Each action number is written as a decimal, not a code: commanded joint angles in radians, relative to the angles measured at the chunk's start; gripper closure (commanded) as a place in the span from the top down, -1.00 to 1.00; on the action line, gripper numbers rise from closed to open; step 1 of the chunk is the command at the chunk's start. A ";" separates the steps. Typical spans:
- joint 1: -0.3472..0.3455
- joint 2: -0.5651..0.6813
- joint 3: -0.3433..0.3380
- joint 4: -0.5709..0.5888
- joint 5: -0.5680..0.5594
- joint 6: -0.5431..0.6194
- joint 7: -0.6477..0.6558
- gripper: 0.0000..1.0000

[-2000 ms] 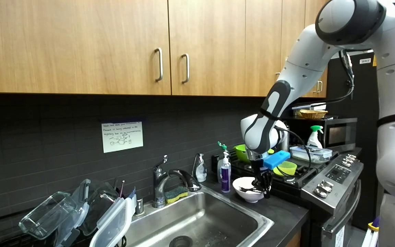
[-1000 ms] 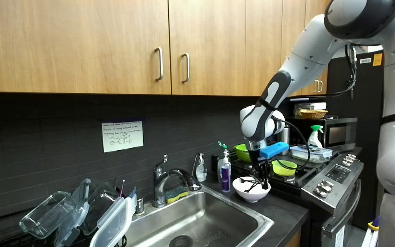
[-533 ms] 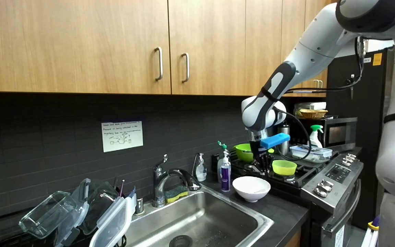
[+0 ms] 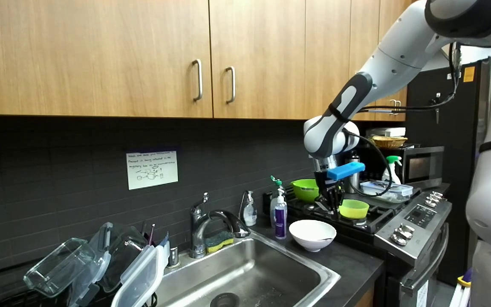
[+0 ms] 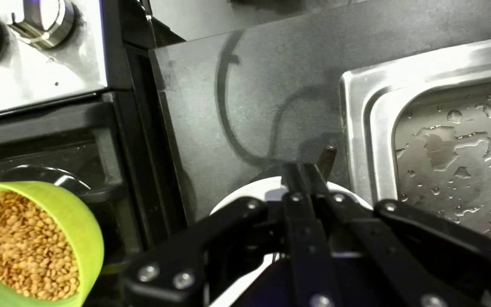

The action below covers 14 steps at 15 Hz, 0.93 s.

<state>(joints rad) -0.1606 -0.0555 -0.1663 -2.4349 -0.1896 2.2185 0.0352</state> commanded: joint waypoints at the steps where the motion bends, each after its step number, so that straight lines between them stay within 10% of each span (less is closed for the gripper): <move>1: -0.011 -0.045 -0.005 0.002 0.026 -0.058 0.019 -0.98; 14: -0.065 -0.157 -0.038 0.004 0.073 -0.192 0.101 -0.98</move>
<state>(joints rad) -0.2101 -0.1744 -0.1987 -2.4329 -0.1327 2.0685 0.1086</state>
